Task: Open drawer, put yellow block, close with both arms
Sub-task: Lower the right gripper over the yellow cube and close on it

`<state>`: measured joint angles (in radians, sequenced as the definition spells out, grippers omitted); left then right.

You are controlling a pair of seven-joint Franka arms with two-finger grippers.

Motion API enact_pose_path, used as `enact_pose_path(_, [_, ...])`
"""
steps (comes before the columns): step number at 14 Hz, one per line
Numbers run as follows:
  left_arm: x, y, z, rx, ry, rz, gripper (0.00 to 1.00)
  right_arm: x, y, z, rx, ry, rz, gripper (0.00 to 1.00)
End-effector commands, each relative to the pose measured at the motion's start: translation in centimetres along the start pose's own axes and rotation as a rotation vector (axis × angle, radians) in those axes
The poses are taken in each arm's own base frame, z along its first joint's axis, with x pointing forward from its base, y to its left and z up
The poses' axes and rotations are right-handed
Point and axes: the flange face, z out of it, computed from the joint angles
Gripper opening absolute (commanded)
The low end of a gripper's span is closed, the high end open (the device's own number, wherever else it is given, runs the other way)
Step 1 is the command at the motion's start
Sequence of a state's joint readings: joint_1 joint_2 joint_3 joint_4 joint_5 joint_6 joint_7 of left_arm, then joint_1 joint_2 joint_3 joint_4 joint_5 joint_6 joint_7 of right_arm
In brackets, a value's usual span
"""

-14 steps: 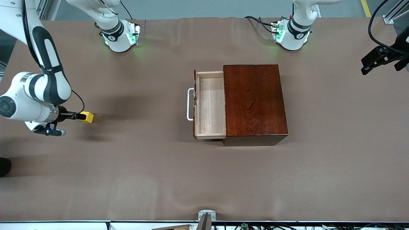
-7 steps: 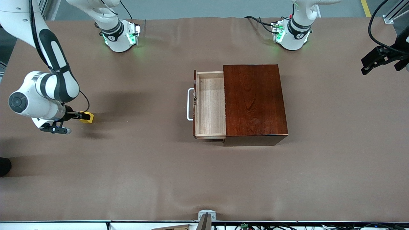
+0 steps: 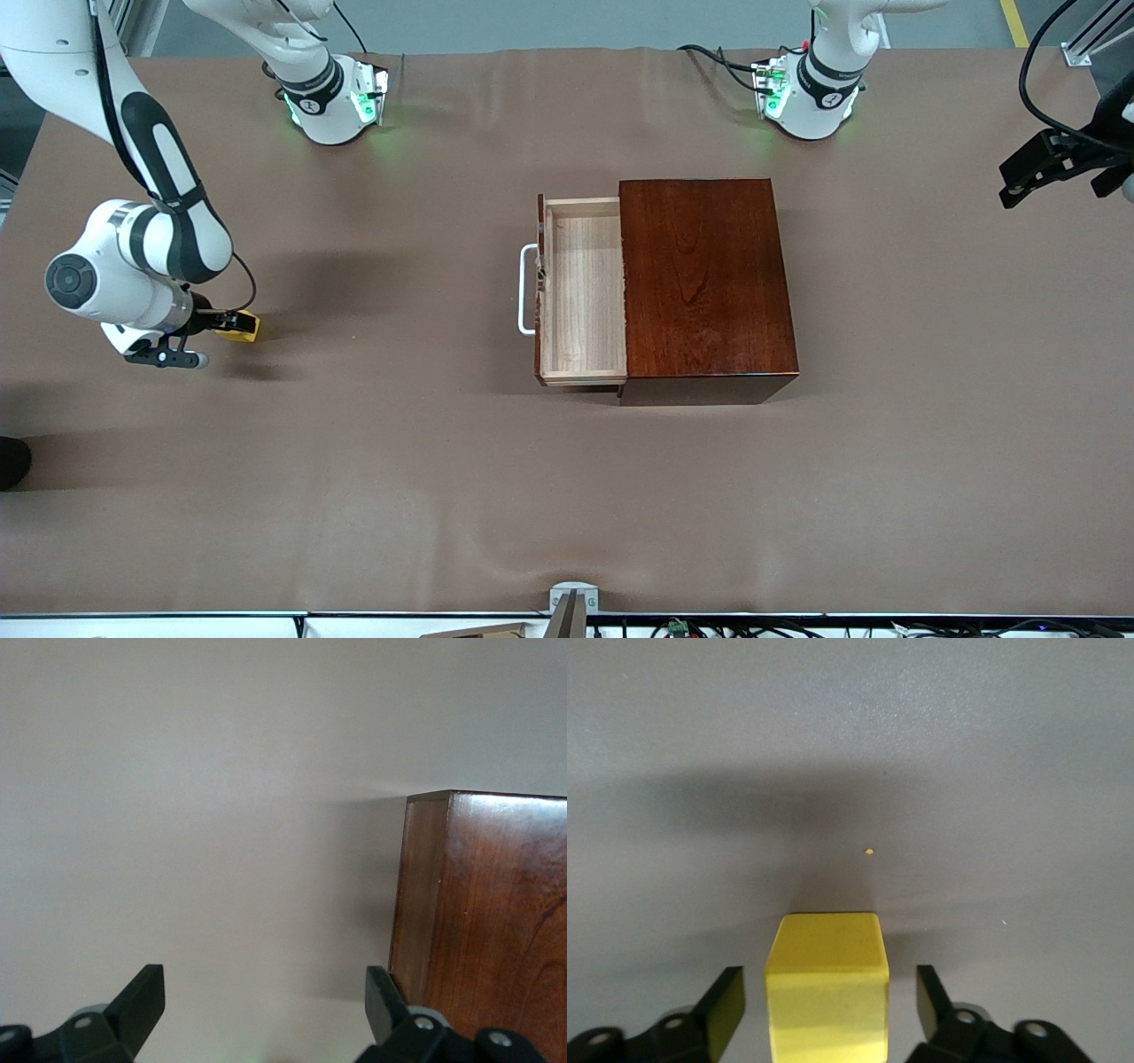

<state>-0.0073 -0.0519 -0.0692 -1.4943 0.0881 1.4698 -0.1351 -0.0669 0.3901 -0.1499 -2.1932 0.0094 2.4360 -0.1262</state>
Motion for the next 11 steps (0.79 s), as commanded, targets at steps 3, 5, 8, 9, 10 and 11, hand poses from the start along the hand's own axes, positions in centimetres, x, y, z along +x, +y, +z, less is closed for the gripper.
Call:
enact_pose_path(3, [-0.5, -0.2, -0.3, -0.015, 0.009, 0.015, 1.00, -0.7, 0.2, -0.4, 0.013, -0.016, -0.008, 0.00])
enact_pose_path(5, [-0.5, -0.2, -0.3, -0.015, 0.010, 0.015, 1.00, -0.7, -0.2, -2.3, 0.023, -0.042, -0.004, 0.00])
enact_pose_path(8, [-0.4, -0.2, -0.2, -0.015, 0.010, 0.014, 1.00, -0.8, -0.9, -6.1, 0.044, -0.101, -0.008, 0.00])
enact_pose_path(9, [-0.5, -0.1, -0.2, -0.017, 0.010, 0.016, 1.00, -1.0, -1.4, -7.3, 0.049, -0.108, -0.016, 0.00])
enact_pose_path(10, [-0.4, -0.2, -0.2, -0.017, 0.010, 0.014, 1.00, -1.2, -1.9, -8.4, 0.058, -0.106, -0.017, 0.00])
enact_pose_path(11, [-0.3, -0.2, -0.1, -0.017, 0.008, 0.014, 1.00, -1.5, -2.6, -9.2, 0.071, -0.111, -0.012, 0.00])
